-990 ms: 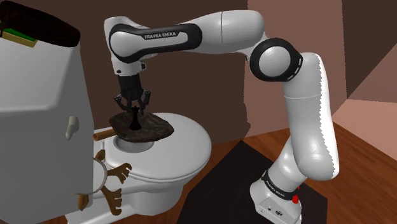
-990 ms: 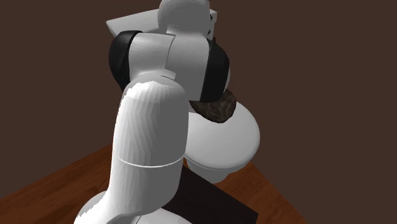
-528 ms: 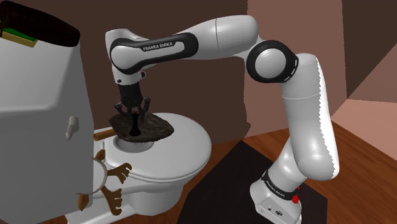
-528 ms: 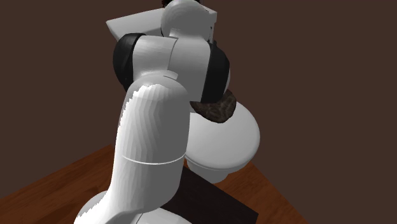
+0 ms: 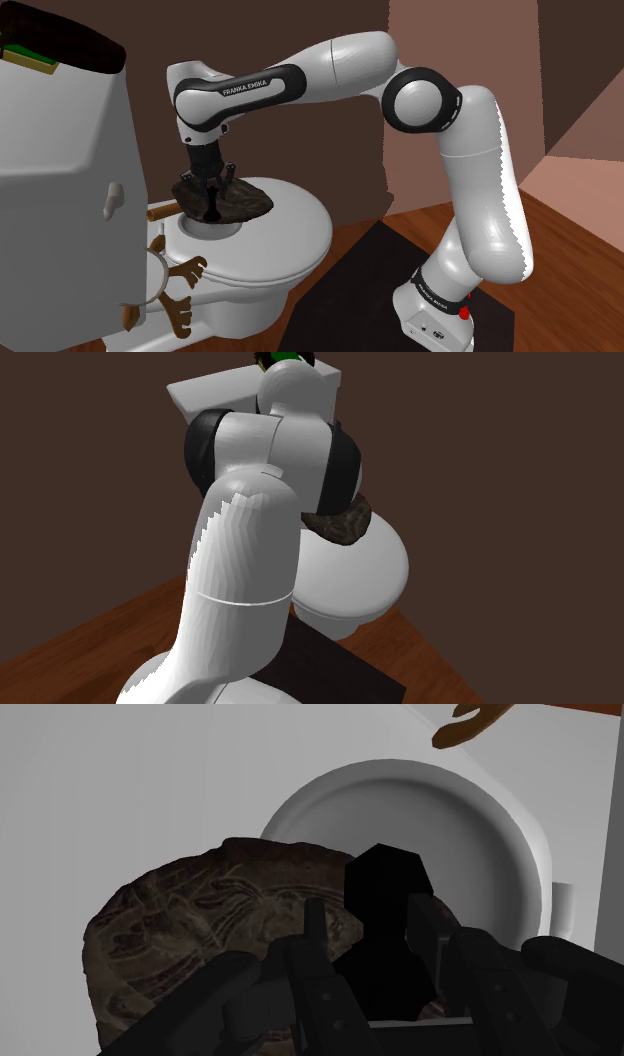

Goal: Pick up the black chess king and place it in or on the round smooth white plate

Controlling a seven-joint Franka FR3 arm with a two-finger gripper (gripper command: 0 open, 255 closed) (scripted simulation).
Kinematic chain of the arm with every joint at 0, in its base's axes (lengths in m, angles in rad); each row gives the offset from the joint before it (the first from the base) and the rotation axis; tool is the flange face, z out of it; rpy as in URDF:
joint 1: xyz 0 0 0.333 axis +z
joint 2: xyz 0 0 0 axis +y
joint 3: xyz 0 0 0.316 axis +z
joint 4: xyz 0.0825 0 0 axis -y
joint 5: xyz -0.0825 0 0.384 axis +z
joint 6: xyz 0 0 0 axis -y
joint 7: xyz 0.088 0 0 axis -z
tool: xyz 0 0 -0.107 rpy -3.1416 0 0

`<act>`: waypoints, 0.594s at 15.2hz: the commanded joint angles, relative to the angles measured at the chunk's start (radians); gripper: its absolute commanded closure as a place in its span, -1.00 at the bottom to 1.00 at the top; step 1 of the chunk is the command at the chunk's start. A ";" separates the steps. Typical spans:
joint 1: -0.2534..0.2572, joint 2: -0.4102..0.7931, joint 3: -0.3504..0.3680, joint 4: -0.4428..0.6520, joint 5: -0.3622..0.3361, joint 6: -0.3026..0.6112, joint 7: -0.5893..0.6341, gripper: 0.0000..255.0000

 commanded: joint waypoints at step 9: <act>0.000 0.000 0.000 -0.001 0.000 0.001 0.000 -1.00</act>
